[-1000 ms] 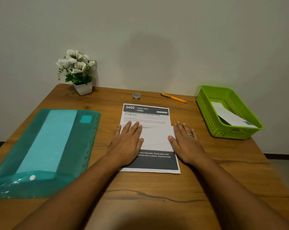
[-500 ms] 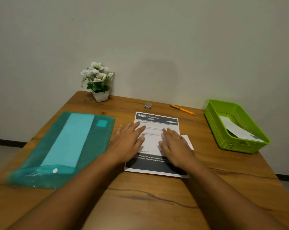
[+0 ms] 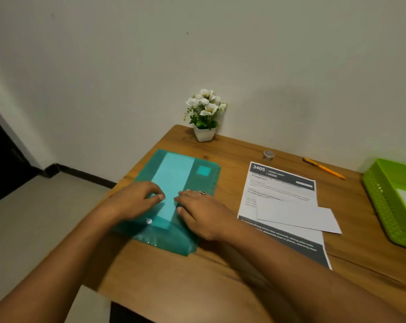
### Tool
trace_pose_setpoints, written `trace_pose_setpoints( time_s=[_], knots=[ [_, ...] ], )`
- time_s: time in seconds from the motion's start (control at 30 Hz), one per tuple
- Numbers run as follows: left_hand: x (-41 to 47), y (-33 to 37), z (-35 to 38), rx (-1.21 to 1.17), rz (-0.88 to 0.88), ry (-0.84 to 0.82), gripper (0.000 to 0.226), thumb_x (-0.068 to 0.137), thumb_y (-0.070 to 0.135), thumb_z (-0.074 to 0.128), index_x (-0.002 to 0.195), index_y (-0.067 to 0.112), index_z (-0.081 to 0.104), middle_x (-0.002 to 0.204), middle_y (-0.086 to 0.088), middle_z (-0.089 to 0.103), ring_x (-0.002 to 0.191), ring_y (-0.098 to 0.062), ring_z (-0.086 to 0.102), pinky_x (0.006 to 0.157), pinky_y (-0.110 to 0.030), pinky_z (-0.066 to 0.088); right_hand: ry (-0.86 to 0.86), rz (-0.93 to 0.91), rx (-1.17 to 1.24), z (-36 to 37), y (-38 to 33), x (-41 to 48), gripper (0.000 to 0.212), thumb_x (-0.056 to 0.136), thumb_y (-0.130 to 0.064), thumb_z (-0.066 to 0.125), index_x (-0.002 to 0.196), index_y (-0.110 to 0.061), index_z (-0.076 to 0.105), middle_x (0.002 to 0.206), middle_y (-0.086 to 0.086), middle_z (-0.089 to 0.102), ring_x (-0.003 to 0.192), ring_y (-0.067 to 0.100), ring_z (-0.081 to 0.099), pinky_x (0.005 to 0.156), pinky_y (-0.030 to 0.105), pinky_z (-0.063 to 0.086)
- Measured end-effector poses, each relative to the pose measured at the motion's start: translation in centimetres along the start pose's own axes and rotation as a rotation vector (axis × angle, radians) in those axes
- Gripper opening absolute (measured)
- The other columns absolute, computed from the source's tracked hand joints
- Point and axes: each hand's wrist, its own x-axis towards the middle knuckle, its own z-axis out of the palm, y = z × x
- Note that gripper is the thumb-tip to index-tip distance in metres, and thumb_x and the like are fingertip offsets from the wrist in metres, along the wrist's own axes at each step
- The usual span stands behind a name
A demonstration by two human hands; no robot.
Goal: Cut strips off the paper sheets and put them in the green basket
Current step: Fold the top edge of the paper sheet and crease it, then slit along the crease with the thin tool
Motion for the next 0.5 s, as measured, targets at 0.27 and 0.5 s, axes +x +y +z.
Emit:
trace_pose_setpoints(
  time_s=[0.27,0.5],
  knots=[
    [-1.4,-2.4,0.7,-0.190,0.006,-0.096,0.043,0.098,0.052,0.059,0.070,0.021,0.071,0.158,0.008,0.044,0.137,-0.004,0.047,0.113,-0.037,0.040,-0.049,-0.027,0.049,0.9,-0.9,1.9,0.035,0.108,-0.030,0.041,0.132,-0.015,0.062,0.136,0.006,0.063,0.128,0.023,0.055,0.108,0.047,0.045],
    [-2.7,-2.7,-0.6,-0.227,0.044,-0.230,0.016,0.090,0.047,0.072,0.079,0.036,0.076,0.156,0.024,0.041,0.148,-0.001,0.025,0.121,-0.037,0.019,-0.036,-0.037,0.012,1.2,-1.0,1.6,0.042,0.104,-0.045,0.050,0.136,-0.019,0.057,0.143,0.003,0.058,0.131,0.022,0.052,0.108,0.044,0.044]
  ],
)
